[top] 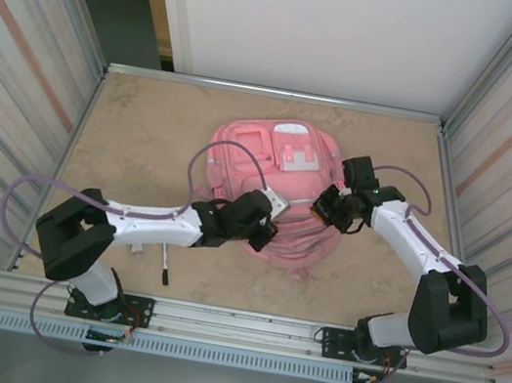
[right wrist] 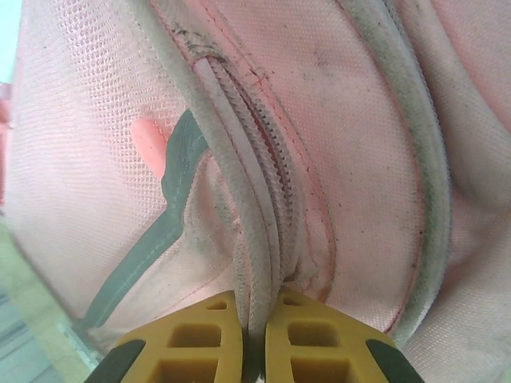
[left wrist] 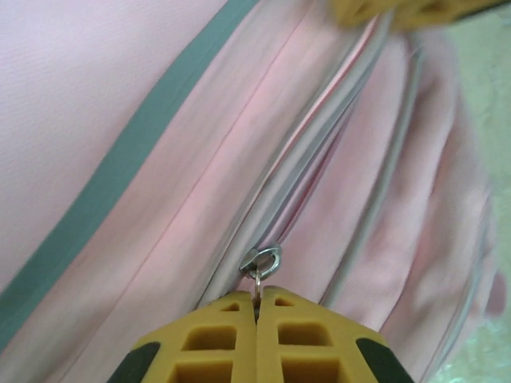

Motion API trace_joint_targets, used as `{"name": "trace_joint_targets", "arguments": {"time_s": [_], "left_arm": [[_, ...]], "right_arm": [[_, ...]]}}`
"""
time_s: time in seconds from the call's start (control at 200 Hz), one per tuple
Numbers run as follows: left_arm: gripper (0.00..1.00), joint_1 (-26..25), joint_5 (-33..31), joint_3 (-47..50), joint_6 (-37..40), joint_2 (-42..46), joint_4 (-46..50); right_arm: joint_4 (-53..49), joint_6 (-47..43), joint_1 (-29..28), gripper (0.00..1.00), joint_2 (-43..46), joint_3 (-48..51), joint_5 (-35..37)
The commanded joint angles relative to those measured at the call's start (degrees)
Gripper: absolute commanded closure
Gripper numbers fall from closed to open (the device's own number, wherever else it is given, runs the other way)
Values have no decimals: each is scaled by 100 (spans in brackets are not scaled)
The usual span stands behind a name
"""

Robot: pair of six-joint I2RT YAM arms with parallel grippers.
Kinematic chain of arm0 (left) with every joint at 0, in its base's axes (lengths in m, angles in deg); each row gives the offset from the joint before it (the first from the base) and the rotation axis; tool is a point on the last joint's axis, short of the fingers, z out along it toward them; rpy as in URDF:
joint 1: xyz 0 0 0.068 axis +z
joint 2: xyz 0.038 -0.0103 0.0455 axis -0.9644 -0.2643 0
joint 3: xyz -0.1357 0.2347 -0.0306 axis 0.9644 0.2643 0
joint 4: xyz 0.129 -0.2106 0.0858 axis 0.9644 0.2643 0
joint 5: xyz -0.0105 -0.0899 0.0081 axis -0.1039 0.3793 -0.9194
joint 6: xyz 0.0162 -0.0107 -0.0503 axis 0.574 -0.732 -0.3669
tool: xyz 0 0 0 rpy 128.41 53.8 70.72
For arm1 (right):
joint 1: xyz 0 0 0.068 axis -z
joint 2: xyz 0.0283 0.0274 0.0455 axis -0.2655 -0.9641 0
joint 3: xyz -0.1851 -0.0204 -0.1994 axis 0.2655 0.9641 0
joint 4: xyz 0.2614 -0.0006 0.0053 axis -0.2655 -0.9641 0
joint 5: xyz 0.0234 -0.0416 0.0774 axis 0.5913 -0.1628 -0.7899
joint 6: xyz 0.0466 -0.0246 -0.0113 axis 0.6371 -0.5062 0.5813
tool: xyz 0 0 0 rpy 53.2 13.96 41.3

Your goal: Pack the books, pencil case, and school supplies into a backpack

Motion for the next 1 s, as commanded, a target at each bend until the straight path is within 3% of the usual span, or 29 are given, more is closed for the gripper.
{"name": "trace_joint_targets", "arguments": {"time_s": [0.0, 0.241, 0.331, 0.391, 0.601, 0.727, 0.852, 0.992], "left_arm": [[100, 740, -455, 404, 185, 396, 742], [100, 1625, -219, 770, 370, 969, 632], [100, 1651, 419, 854, 742, 907, 252], [100, 1605, 522, 812, 826, 765, 218], [100, 1666, 66, 500, 1061, 362, 364], [100, 1850, -291, 606, 1037, 306, -84], [99, 1921, -689, 818, 1103, 278, -602], [96, 2146, -967, 627, 911, -4, -416]], "right_arm": [[-126, -885, 469, 99, -248, -359, -347], [-246, -1847, 958, 99, -768, -716, -962], [-156, -2172, 1158, 97, -955, -785, -1045], [-124, -2334, 1224, 95, -1089, -896, -1166], [-145, -2664, 1243, 93, -1168, -1228, -1529], [-281, -2911, 1277, 90, -1187, -1273, -1136], [-289, -3157, 1287, 93, -1204, -1221, -1038], [-249, -3180, 1270, 94, -1239, -1243, -1154]]}}
